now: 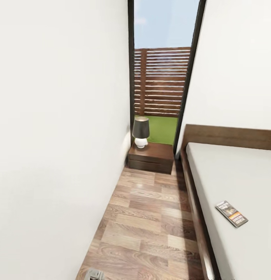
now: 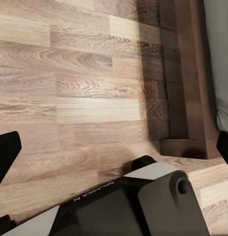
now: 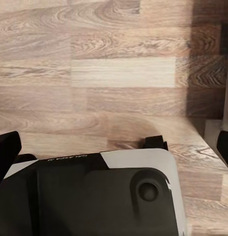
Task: In the bedroom, move the book from the bed onto either nightstand, and place the two sandals side by side next to the bed.
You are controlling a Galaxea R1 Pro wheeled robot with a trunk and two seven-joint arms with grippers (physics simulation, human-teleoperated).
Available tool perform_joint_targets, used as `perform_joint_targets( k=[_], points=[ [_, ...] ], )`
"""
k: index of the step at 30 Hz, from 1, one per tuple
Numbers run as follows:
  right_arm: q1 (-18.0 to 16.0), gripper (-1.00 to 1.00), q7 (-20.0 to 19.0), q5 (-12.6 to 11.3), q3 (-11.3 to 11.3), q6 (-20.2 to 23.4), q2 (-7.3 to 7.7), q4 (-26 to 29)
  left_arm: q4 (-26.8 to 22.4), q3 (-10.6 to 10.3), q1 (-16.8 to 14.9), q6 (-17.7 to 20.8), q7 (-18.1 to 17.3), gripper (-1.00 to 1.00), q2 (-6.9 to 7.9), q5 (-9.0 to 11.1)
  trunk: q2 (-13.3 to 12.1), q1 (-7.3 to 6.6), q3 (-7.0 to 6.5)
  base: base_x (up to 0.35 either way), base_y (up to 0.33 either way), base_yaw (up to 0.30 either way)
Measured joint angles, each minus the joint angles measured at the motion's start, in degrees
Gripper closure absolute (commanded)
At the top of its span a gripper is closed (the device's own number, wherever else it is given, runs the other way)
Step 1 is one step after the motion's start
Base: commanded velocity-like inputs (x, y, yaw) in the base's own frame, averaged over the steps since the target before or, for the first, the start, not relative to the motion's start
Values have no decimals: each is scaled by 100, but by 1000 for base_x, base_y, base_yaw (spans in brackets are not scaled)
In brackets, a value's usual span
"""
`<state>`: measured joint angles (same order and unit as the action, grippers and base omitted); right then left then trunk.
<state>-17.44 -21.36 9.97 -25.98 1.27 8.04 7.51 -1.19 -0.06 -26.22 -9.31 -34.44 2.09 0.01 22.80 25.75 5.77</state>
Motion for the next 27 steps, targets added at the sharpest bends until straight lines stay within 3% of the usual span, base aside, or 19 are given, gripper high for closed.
perform_joint_targets(
  k=[21, 27],
  points=[
    [0, -100, 0, -9, 0, -1, 1, 0, -1, 0, -2, 0, -2, -100, 0, 0, 0, 0, 0, 0, 0, -205],
    [-1, -100, 1, -8, 0, -3, 1, -1, -3, 0, 0, -1, -2, -100, 0, 0, 1, -2, 0, 71, 6, -79]
  ],
)
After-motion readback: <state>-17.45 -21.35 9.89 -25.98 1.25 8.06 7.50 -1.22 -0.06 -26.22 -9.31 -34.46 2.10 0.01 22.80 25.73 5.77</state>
